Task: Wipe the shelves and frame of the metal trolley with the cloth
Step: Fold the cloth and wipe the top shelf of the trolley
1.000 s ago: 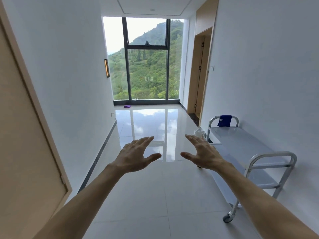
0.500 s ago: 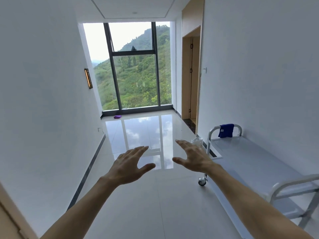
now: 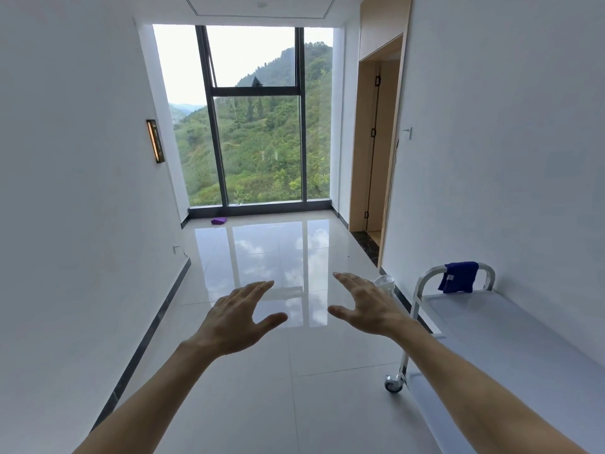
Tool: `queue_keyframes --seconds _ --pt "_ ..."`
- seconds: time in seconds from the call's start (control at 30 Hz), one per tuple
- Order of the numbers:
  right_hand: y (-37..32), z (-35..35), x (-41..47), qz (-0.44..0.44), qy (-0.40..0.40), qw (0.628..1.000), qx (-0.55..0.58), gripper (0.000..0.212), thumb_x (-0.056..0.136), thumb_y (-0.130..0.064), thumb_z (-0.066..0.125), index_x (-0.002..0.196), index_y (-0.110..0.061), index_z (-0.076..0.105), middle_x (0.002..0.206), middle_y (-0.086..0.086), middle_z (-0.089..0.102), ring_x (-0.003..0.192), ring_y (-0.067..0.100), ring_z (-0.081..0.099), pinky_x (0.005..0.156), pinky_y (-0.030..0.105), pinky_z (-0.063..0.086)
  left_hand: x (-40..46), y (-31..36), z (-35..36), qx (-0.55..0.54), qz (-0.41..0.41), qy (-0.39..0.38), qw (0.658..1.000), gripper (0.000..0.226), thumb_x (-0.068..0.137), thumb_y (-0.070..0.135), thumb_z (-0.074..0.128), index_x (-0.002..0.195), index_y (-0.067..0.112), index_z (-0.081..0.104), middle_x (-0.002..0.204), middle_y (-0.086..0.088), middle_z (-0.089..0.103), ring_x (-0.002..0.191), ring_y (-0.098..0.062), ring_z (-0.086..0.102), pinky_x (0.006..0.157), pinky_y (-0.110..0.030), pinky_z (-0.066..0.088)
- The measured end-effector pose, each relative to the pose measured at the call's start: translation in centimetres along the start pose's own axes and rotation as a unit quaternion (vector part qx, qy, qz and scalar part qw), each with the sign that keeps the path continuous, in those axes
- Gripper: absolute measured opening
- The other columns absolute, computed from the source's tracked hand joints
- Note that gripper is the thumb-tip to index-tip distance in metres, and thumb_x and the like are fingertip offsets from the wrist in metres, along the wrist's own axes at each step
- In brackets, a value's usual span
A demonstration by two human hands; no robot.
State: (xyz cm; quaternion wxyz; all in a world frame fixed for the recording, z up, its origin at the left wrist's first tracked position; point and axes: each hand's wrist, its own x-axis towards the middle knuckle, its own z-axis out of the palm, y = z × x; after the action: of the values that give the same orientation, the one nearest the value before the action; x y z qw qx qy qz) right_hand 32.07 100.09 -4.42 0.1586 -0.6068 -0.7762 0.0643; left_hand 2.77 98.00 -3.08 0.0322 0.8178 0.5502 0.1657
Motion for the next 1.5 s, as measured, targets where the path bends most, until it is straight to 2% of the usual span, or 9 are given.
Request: queue_keyframes --seconds 0.3,0.53,0.7,0.87,1.03,1.3,1.33,1.43,1.5 --pt "7.9 2.3 15.2 0.079 0.009 0.997 -0.006 0.082 0.093 -0.063 0.054 0.159 -0.033 0.017 0.166 -0.004 0.023 0.152 0.023 0.022 0.117 0.059 0.029 21.3 -6.2 4.8 -0.038 0.065 -0.034 0.997 0.09 0.079 0.085 0.031 0.154 0.036 0.026 0.16 0.01 0.031 0.145 -0.018 0.034 0.113 -0.046 0.034" --pt "15.8 1.9 21.2 0.166 0.031 0.985 0.026 0.08 0.094 -0.058 0.057 0.158 -0.026 0.022 0.164 -0.003 0.028 0.149 0.022 0.028 0.117 0.053 0.031 35.3 -5.2 9.9 -0.065 0.137 -0.074 0.986 0.091 0.077 0.087 0.029 0.153 0.037 0.025 0.16 0.009 0.032 0.144 -0.019 0.036 0.112 -0.045 0.035" --pt "22.4 2.0 23.6 0.22 0.052 0.973 0.053 0.077 0.094 -0.053 0.059 0.156 -0.025 0.025 0.161 -0.001 0.032 0.147 0.024 0.031 0.117 0.049 0.032 43.0 -2.0 14.8 -0.096 0.181 -0.108 0.973 0.089 0.078 0.084 0.034 0.153 0.035 0.027 0.159 0.007 0.034 0.142 -0.02 0.039 0.11 -0.046 0.038" --pt "31.0 1.9 26.3 0.27 0.066 0.956 0.09 0.082 0.092 -0.059 0.059 0.158 -0.027 0.022 0.165 -0.004 0.023 0.152 0.018 0.021 0.121 0.048 0.027 50.9 2.4 19.2 -0.105 0.215 -0.128 0.962 0.087 0.08 0.079 0.038 0.153 0.034 0.027 0.159 0.008 0.033 0.142 -0.019 0.039 0.111 -0.043 0.038" --pt "39.3 1.4 28.6 0.301 0.089 0.94 0.135 0.08 0.093 -0.053 0.062 0.158 -0.027 0.022 0.165 -0.004 0.023 0.153 0.016 0.018 0.123 0.047 0.022 58.9 7.2 23.2 -0.14 0.223 -0.153 0.952 0.084 0.081 0.077 0.042 0.152 0.035 0.028 0.158 0.008 0.035 0.139 -0.019 0.042 0.108 -0.042 0.042" --pt "50.0 0.6 28.9 0.36 0.103 0.907 0.193 0.077 0.093 -0.047 0.065 0.157 -0.025 0.028 0.161 -0.003 0.029 0.148 0.019 0.029 0.12 0.046 0.03 66.8 14.9 30.0 -0.184 0.236 -0.214 0.93 0.083 0.08 0.075 0.043 0.15 0.031 0.032 0.156 0.005 0.039 0.136 -0.018 0.044 0.107 -0.038 0.041" --pt "51.2 0.6 28.7 0.369 0.11 0.901 0.201 0.077 0.093 -0.046 0.066 0.156 -0.025 0.029 0.16 -0.002 0.032 0.144 0.019 0.034 0.118 0.043 0.034 67.5 15.9 30.9 -0.19 0.237 -0.224 0.926 0.084 0.08 0.076 0.044 0.15 0.031 0.033 0.155 0.005 0.04 0.135 -0.017 0.045 0.106 -0.038 0.041" --pt "54.4 0.7 27.9 0.399 0.127 0.883 0.211 0.076 0.093 -0.047 0.066 0.155 -0.024 0.031 0.158 -0.003 0.033 0.131 0.01 0.042 0.102 0.021 0.041 69.5 18.9 33.5 -0.207 0.242 -0.253 0.914 0.084 0.08 0.074 0.045 0.15 0.029 0.034 0.151 0.004 0.044 0.127 -0.009 0.047 0.104 -0.034 0.041" --pt "56.5 0.8 27.4 0.419 0.132 0.874 0.207 0.075 0.092 -0.049 0.066 0.155 -0.024 0.031 0.158 -0.003 0.035 0.135 0.014 0.041 0.107 0.026 0.037 70.9 21.0 35.3 -0.216 0.249 -0.271 0.904 0.084 0.08 0.073 0.046 0.15 0.027 0.035 0.15 0.002 0.045 0.131 -0.011 0.045 0.107 -0.035 0.04"
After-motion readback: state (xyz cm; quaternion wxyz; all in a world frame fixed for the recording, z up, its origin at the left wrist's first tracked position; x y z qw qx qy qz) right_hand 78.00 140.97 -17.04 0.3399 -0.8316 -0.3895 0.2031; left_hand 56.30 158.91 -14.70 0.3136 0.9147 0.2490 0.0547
